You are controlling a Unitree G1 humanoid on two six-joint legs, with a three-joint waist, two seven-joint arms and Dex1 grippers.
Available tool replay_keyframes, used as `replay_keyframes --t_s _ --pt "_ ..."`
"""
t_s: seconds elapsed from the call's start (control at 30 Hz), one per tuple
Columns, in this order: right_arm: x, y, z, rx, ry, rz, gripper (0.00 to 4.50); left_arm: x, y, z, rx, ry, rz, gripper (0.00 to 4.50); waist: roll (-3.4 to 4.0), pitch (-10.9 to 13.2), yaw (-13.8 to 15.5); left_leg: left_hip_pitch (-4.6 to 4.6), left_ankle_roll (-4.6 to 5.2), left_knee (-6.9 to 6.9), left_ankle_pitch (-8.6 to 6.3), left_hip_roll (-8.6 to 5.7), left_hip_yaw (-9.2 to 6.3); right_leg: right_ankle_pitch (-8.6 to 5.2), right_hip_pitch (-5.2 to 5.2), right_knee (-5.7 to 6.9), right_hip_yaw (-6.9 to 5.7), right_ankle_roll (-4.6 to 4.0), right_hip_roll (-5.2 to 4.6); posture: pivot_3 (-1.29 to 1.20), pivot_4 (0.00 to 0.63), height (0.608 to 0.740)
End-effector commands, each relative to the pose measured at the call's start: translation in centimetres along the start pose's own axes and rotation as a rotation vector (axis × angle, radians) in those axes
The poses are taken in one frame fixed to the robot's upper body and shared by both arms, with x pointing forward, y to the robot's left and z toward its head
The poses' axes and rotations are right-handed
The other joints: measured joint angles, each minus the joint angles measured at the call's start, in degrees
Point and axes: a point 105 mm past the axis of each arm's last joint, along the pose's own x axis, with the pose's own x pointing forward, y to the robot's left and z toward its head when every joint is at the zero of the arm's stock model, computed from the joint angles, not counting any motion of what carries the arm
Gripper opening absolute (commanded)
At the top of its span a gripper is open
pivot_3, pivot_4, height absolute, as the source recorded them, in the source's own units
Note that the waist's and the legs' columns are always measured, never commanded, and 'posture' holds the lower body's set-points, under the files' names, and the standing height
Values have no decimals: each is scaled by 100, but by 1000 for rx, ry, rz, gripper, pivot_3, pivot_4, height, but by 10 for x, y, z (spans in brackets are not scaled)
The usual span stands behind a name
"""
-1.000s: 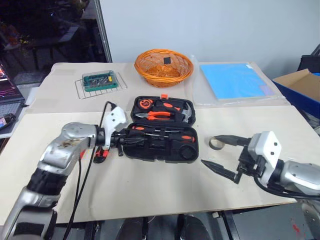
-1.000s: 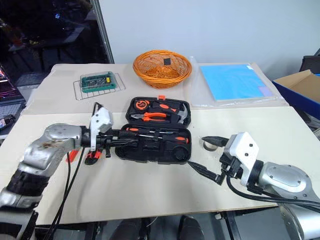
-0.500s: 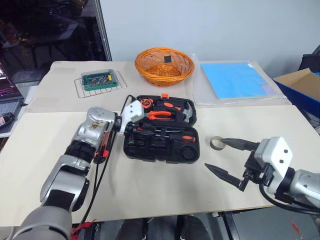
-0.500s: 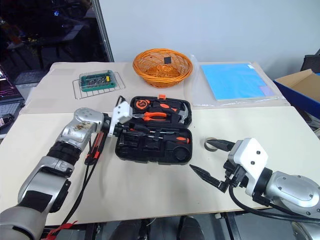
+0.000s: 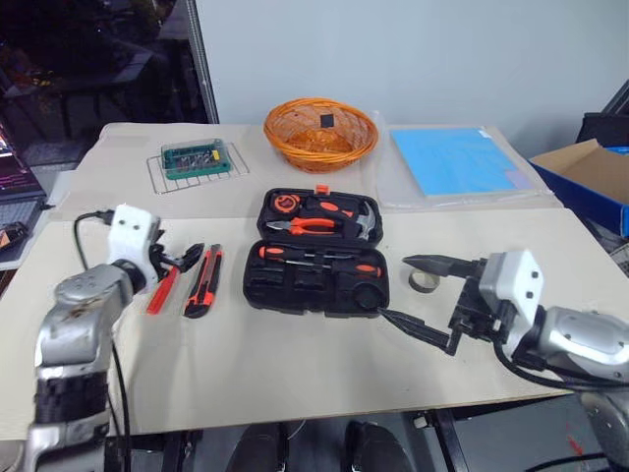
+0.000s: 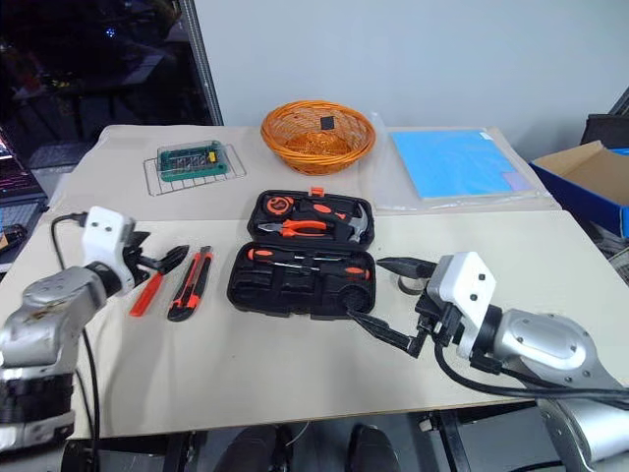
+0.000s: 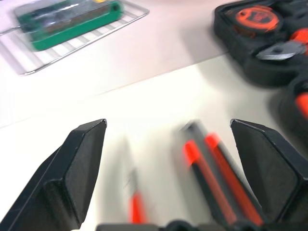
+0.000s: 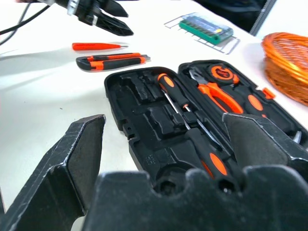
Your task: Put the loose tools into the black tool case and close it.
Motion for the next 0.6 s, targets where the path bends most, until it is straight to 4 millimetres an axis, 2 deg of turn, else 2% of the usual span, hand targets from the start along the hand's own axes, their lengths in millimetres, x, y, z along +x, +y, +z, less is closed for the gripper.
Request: replay_keyframes --t_s 0.03,0.2,0.23,0.27,0.4,0.43,0.5,0.57,0.6 --pt "3 -3 7 -52 -32 23 4500 -13 11 -13 -9 98 71 4477 0 0 0 1 0 0 0 0 0 3 3 5 -1 5 1 0 150 740" --pt "4 -2 3 -54 -29 33 4500 -18 19 -44 -3 285 95 4477 0 0 4 -4 2 -3 1 1 6 20 6 9 0 1 9 0 150 740" --pt "4 -2 3 -55 -30 34 4500 -19 18 -48 -2 303 86 3968 0 0 2 -4 2 -3 1 1 6 17 5 8 0 4 9 0 150 740" --pt "4 -2 3 -56 -30 34 4500 -20 18 -53 0 330 81 3844 0 0 -1 -5 2 -3 1 1 8 14 4 7 1 8 9 0 150 740" --pt "3 -2 4 -58 -29 34 4500 -20 18 -58 -9 352 91 2406 3 -1 -9 3 -5 -5 -3 3 10 -2 -3 5 2 -8 3 0 150 740" --pt "3 -2 4 -58 -28 34 4500 -19 17 -58 -10 346 91 2151 3 -2 -11 6 -6 -8 -4 3 10 -3 -2 5 2 -10 1 0 150 740" --pt "2 -2 2 -56 -23 35 4500 -19 15 -53 -12 317 80 1274 5 -3 -21 9 -10 -13 -3 3 11 -3 -2 7 2 -12 0 0 150 740" --pt "1 -2 1 -53 -21 36 4500 -19 13 -47 -15 273 61 602 7 -4 -31 12 -13 -18 -1 4 13 -2 0 9 6 -13 0 0 150 740" --pt "2 -2 1 -52 -22 37 4500 -18 9 -37 -45 214 26 458 9 -4 -32 12 -15 -20 0 4 14 -1 0 10 8 -15 0 0 150 740"
